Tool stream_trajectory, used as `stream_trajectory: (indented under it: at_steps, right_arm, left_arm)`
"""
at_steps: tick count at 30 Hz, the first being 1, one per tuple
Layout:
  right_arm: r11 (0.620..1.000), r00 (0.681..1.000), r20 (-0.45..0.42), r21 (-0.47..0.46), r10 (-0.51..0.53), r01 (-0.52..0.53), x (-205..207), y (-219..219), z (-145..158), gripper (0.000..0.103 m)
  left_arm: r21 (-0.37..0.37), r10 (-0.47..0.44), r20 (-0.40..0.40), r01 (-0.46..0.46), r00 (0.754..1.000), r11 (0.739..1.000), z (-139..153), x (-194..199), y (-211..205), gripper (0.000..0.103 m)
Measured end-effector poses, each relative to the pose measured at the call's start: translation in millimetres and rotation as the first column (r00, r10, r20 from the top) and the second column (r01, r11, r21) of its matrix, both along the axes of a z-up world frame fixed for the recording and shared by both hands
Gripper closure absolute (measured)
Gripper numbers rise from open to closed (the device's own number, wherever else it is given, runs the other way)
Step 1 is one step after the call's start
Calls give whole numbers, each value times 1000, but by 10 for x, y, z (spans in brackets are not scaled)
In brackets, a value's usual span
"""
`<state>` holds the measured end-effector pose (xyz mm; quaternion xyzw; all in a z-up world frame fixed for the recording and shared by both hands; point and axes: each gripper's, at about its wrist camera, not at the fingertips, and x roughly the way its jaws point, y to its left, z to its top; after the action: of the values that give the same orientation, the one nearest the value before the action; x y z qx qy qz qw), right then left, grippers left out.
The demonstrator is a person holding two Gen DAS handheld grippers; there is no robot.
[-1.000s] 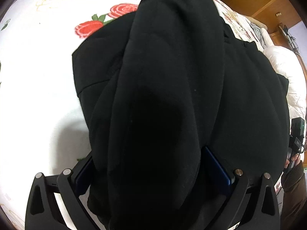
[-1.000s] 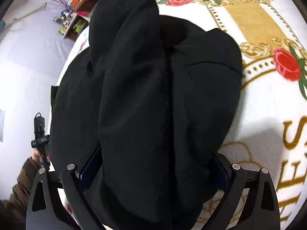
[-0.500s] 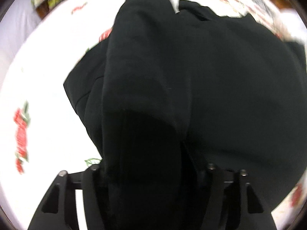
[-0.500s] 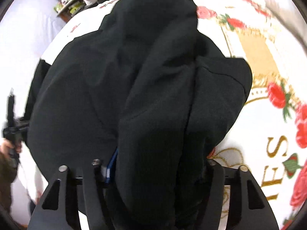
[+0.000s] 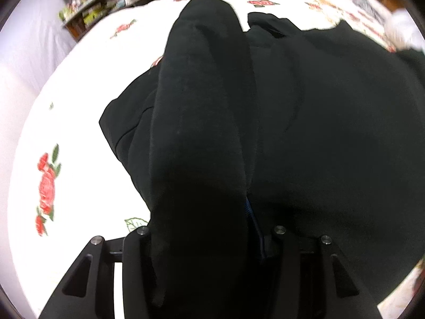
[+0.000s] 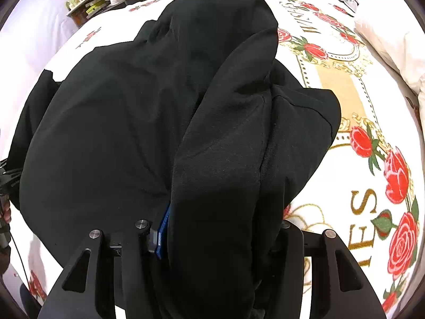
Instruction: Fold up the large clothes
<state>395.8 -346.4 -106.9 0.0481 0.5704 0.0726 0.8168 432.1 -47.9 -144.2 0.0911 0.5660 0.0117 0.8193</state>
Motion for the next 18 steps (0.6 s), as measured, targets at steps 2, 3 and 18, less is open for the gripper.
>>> stream_trajectory:
  at_steps: [2,3,18]
  right_arm:
    - [1000,1000,4,1,-7,7,-2,-35,-2,51]
    - [1000,1000,6,0,-8,8,2,-27,0,51]
    - [998,979,199,-33,-39,46,-237,161,604,67]
  left_arm:
    - [-64,20,-8,-21,1000,998,-7,10,102,52]
    - [-91,32,-17,-34,999,995,-23,20,136,51]
    - [-286,77,137,-35,988,958,719,-107,745,73]
